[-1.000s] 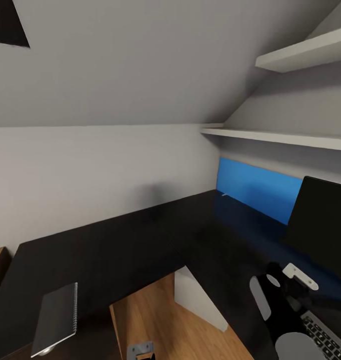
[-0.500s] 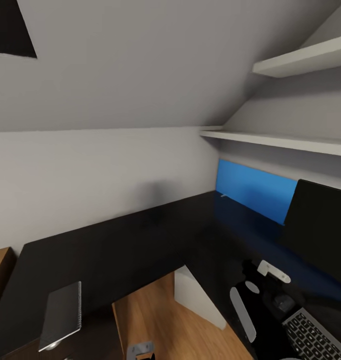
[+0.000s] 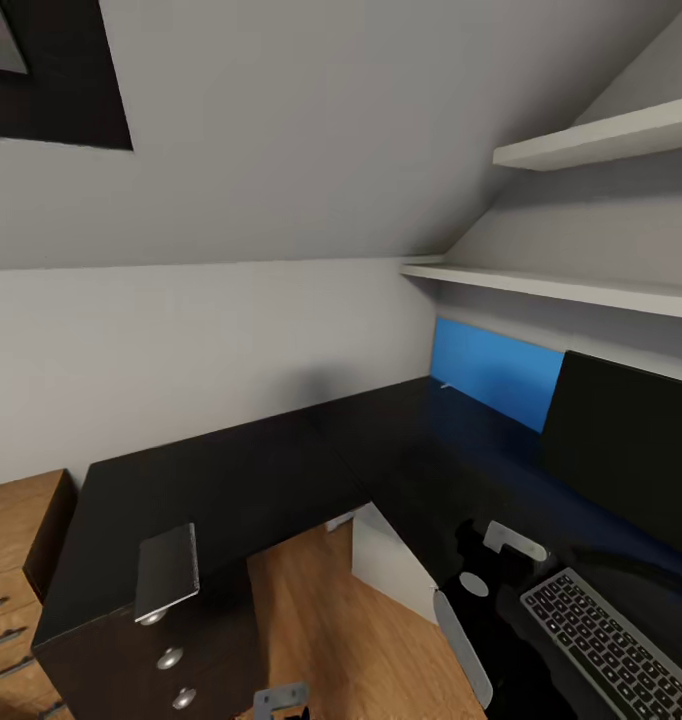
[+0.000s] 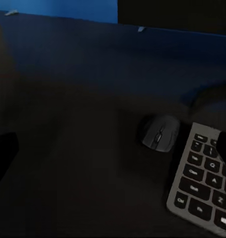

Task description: In the bedroom, organize the workspace by keeping the computer under the desk, ensuring the monitor is on the desk, placing the keyboard on the desk next to the monitor, placing the mouse on the desk next to the keyboard, moving the folder from the swivel chair onto the desk next to the mouse, stacking the notebook on top of the folder with the pen on top of the notebook, and positioning the swivel chair next to the desk.

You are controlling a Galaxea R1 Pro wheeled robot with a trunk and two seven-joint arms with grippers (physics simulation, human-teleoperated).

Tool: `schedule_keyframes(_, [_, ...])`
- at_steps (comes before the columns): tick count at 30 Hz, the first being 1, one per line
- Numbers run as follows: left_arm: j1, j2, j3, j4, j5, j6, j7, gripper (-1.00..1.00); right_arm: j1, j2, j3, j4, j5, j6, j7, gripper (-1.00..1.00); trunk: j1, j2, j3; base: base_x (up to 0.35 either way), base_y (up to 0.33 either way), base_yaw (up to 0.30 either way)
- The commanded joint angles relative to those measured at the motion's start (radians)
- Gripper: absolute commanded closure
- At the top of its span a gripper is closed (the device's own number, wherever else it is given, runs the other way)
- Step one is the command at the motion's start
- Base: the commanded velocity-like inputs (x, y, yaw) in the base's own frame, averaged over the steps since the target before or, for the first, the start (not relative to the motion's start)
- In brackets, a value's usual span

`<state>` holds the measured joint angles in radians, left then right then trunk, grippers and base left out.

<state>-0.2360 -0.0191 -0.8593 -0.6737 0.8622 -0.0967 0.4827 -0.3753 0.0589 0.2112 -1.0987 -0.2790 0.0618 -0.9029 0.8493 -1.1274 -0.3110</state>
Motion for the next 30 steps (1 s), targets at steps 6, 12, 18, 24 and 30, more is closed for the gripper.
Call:
schedule_keyframes(6, [-0.002, 0.001, -0.008, -0.001, 0.01, -0.01, 0.012, -1.0, 0.0, -0.001, 0.069, 0.003, -0.003, 0.006, -0.015, -1.0, -0.001, -0.001, 0.004, -0.079, 0.0, 0.22])
schedule_keyframes(12, [-0.002, 0.002, -0.005, 0.002, 0.015, -0.011, 0.011, -1.0, 0.001, -0.001, 0.146, 0.028, -0.003, 0.006, -0.014, -1.0, -0.001, -0.001, 0.006, -0.005, 0.0, 0.264])
schedule_keyframes(18, [-0.002, 0.004, -0.006, 0.003, 0.015, -0.011, 0.012, -1.0, 0.001, -0.001, 0.158, 0.035, -0.003, 0.006, -0.013, -1.0, -0.001, -0.001, 0.006, -0.001, 0.0, 0.276])
schedule_keyframes(24, [-0.002, 0.004, -0.006, 0.003, 0.015, -0.012, 0.013, -1.0, 0.001, 0.0, 0.168, 0.077, -0.003, 0.004, -0.006, -1.0, -0.001, -0.001, 0.006, 0.0, 0.0, 0.279])
schedule_keyframes(30, [-0.002, 0.004, -0.004, 0.003, 0.016, -0.012, 0.013, -1.0, 0.001, 0.005, 0.218, 0.151, -0.003, -0.004, -0.002, -1.0, -0.001, -0.001, 0.004, 0.0, 0.0, 0.271])
